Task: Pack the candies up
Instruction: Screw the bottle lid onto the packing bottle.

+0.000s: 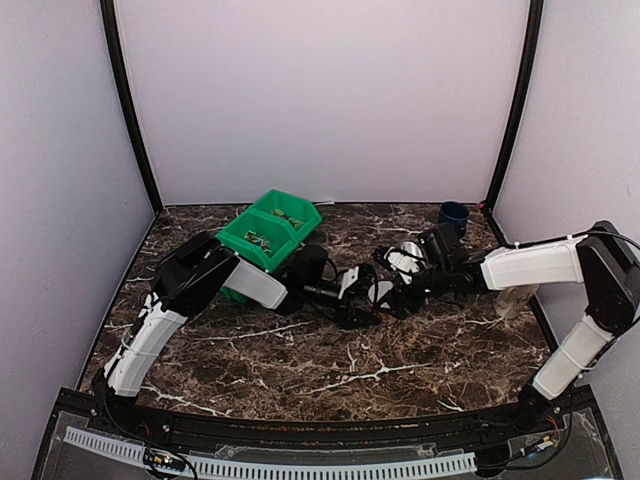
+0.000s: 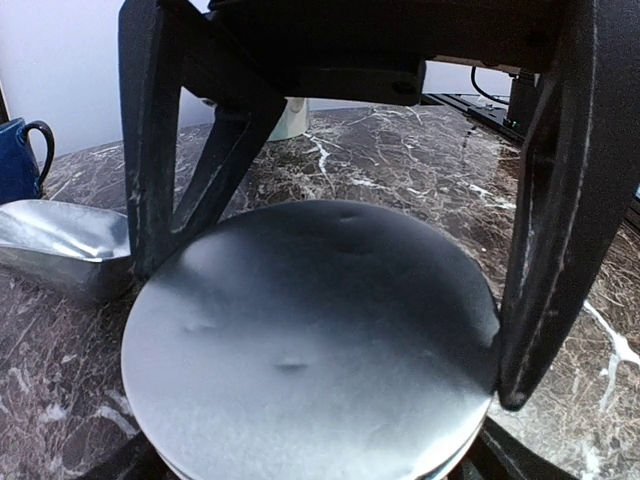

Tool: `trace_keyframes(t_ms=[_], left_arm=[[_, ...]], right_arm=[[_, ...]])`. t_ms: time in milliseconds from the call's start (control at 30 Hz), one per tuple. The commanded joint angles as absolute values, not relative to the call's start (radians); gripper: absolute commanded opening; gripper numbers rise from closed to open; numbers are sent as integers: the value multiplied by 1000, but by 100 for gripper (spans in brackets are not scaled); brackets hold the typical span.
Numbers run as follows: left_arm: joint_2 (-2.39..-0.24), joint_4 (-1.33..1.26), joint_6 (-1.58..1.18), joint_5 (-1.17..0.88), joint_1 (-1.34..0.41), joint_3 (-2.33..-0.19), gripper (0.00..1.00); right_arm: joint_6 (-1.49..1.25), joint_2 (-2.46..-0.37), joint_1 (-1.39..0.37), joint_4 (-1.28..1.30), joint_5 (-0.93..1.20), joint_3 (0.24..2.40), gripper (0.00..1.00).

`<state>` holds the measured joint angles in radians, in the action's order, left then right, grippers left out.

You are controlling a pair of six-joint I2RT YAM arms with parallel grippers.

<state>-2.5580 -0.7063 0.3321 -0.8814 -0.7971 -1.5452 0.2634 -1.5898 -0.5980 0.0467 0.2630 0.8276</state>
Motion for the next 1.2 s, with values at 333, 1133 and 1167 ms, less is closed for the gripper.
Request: trace_keyframes(t_ms=[333,1133,1167], left_arm=[[-2753,-443,506,-657,-804,-1449,84],[-2765,-440,500,-695,-808,-1473,99],[-2768,-434,501,-696,-809,-1479,99]], right_arm=[[-179,-1588,-729,-96,-156,830,97],[-144,-1282,-690,64,-300,788,98],[-145,-1284,-682,83,-274,800,98]])
